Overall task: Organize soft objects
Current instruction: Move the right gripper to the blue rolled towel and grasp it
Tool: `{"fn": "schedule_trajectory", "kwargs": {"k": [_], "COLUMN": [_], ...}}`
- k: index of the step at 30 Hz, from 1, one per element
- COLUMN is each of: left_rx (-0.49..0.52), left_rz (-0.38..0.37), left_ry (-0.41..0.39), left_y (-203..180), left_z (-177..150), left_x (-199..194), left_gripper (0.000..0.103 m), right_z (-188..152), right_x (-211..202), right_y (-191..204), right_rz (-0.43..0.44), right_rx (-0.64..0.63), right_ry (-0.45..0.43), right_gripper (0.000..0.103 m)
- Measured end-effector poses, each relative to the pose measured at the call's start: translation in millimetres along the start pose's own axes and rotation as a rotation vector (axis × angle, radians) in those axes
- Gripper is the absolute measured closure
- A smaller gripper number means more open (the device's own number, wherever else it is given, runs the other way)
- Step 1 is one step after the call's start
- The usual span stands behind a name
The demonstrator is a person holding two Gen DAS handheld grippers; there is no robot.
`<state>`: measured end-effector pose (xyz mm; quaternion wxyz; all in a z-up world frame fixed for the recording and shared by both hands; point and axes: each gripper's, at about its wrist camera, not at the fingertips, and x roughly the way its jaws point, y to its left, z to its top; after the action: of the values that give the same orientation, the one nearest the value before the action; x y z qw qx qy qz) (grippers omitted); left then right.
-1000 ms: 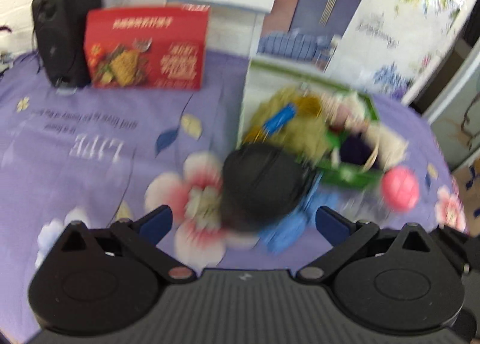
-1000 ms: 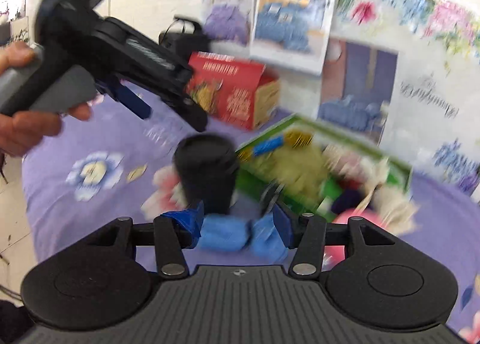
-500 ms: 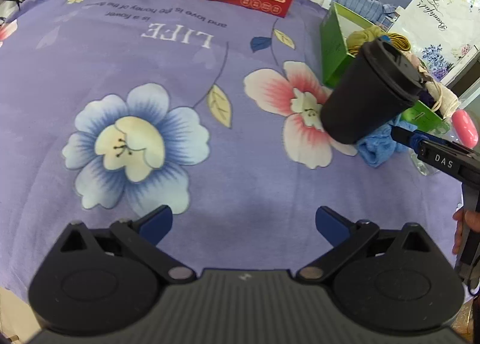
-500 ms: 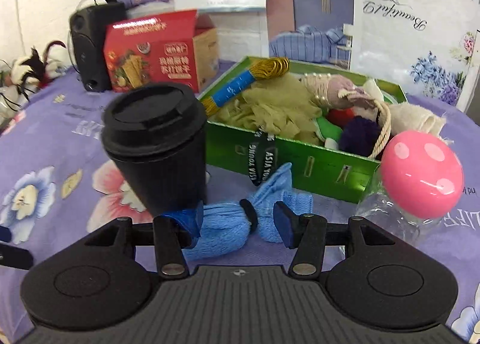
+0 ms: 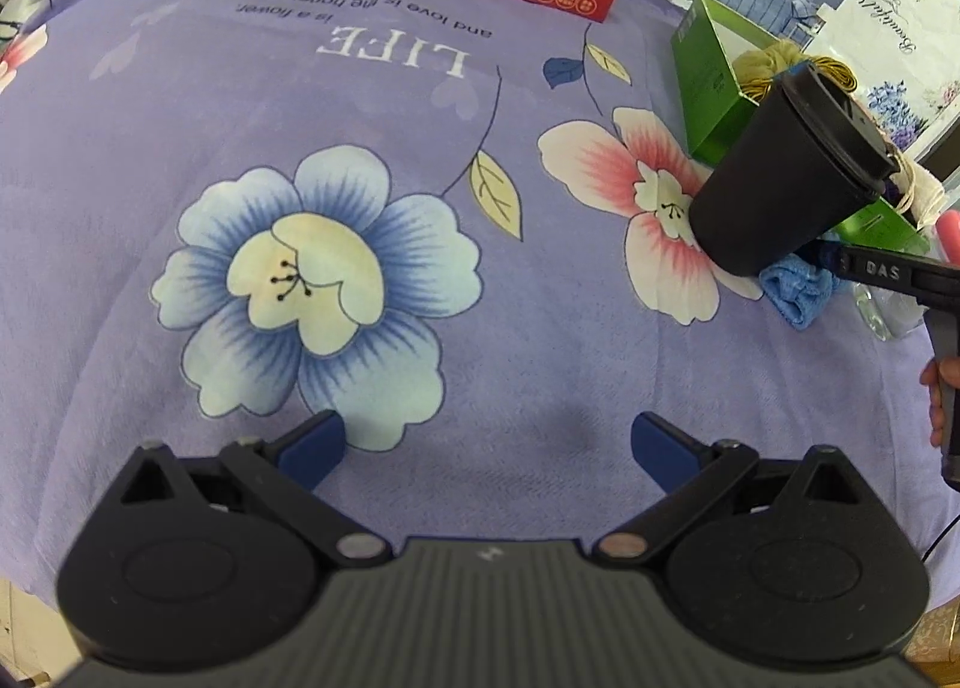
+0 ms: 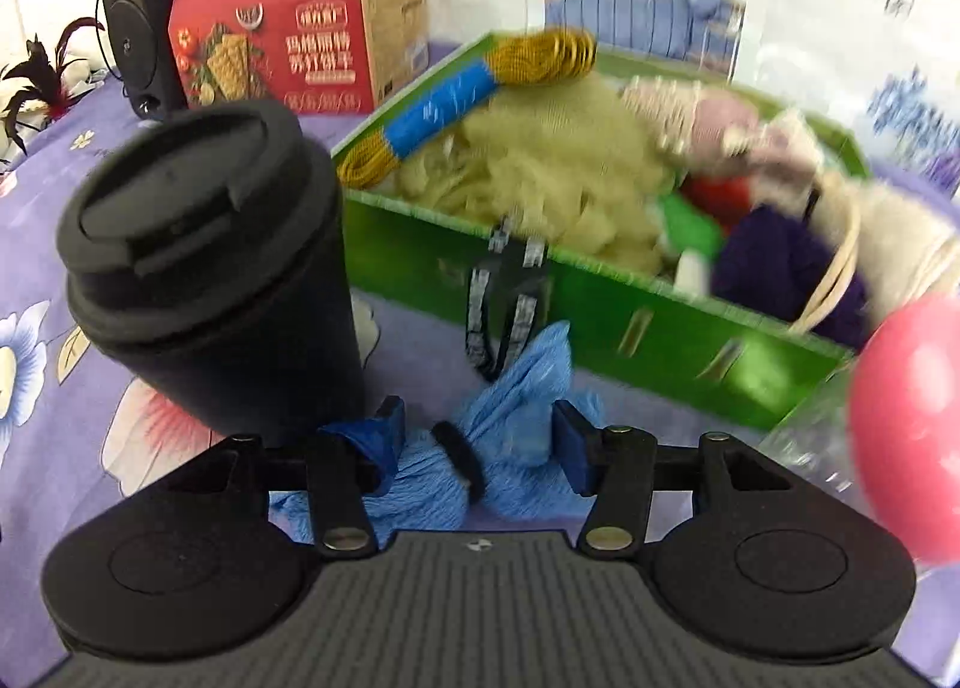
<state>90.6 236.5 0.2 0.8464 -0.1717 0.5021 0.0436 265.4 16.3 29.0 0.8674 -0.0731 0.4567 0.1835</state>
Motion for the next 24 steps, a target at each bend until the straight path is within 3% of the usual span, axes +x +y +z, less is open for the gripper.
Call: {"fn": "schedule_trajectory", "kwargs": {"k": [2,5,8,9,12,16,19,24], "left_rx": [-0.001,0.002,0.032,0.047,0.115,0.281,0.474,0.888], "left_rz": [0.0,0.006,0.005,-0.001,-0.041,-0.1,-0.14,-0.283], "left_ry": [0.001,0.0,0.0,0.001,-0.006,-0.019,-0.04,-0.112], "left_y": [-1,-6,-18,-23,-44,-89,-122,-161], "left_z": [2,5,4,3,0,0,-1,12], "left_x": [0,1,0,-1,-8,-14,-19,-32], "left_gripper": [0.003,0.003,0.003,0.003,0.003,0.003,0.003,0.003], "right_z": [-9,-30,-59,-69,-87,-83,-74,-60], "right_x": [-12,-40,-69,-81,-127,-151,-138,-117], "right_y": [1,1,2,4,13,17,13,6], "right_rz": [0.052,0.216,0.448,0.462,0.392,0.156,0.109,0.141], "right_rx": [-0.013,0.024,0.108,0.117,0.024,-0.203,-0.346,-0.492], "right_ry": [0.019,0.067,0.154,0.15,0.052,-0.094,-0.058,-0.012], "right_gripper": [0.063,0.061,0.063,0.063,0.063,0.063,0.062,0.062]}}
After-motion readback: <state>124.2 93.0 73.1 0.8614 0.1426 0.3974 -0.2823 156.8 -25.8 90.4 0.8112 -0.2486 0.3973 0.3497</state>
